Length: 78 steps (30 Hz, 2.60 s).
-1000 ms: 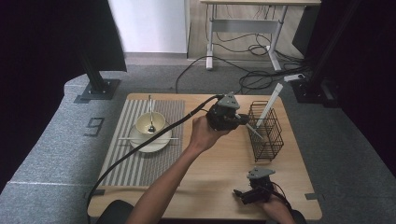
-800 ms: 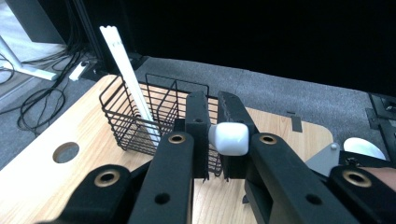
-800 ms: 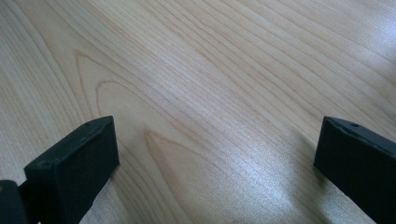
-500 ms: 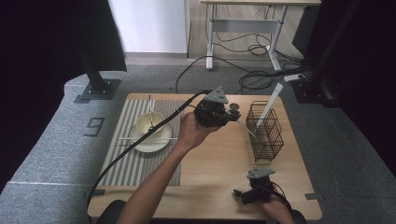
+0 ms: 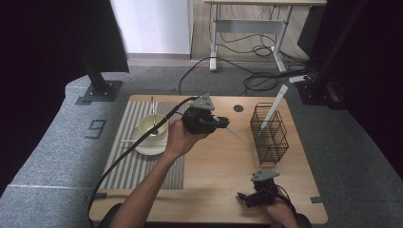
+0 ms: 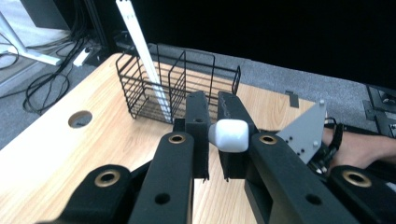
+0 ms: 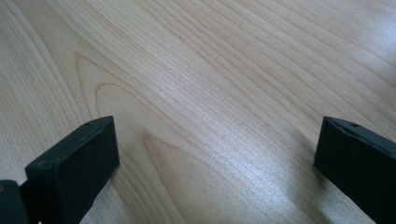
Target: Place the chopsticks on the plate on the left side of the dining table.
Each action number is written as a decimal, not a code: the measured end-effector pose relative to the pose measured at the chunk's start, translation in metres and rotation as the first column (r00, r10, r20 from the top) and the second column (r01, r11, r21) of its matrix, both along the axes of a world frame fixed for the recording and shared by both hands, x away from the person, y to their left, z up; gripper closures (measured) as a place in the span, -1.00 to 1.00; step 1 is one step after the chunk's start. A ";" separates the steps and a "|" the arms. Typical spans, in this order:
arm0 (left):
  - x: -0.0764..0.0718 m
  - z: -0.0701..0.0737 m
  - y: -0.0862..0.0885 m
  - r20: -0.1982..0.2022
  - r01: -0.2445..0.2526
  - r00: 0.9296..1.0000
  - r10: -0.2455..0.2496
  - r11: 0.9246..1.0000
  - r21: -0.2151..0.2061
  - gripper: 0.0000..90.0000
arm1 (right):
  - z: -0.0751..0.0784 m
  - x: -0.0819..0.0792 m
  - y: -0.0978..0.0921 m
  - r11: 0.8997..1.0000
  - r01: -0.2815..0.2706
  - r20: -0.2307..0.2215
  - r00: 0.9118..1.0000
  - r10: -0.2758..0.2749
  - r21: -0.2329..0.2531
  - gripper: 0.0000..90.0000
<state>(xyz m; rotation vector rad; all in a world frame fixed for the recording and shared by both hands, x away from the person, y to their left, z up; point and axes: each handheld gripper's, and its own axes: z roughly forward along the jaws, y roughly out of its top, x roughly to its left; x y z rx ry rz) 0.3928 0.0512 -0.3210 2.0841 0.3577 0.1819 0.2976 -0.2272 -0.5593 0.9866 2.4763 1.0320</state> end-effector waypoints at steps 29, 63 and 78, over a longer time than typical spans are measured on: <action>-0.014 -0.062 0.038 -0.103 0.002 0.995 -0.004 1.000 -0.025 0.85 | 0.009 0.013 0.008 0.999 -0.015 0.017 1.000 0.015 0.034 -0.94; -0.030 -0.093 0.046 -0.177 0.066 0.981 -0.076 0.996 -0.058 0.85 | 0.038 0.034 0.057 0.977 -0.202 0.087 0.977 0.195 0.073 0.32; -0.026 -0.098 0.051 -0.209 0.068 0.974 -0.084 0.994 -0.080 0.85 | 0.041 0.031 0.058 0.967 -0.246 0.094 0.966 0.240 0.067 0.78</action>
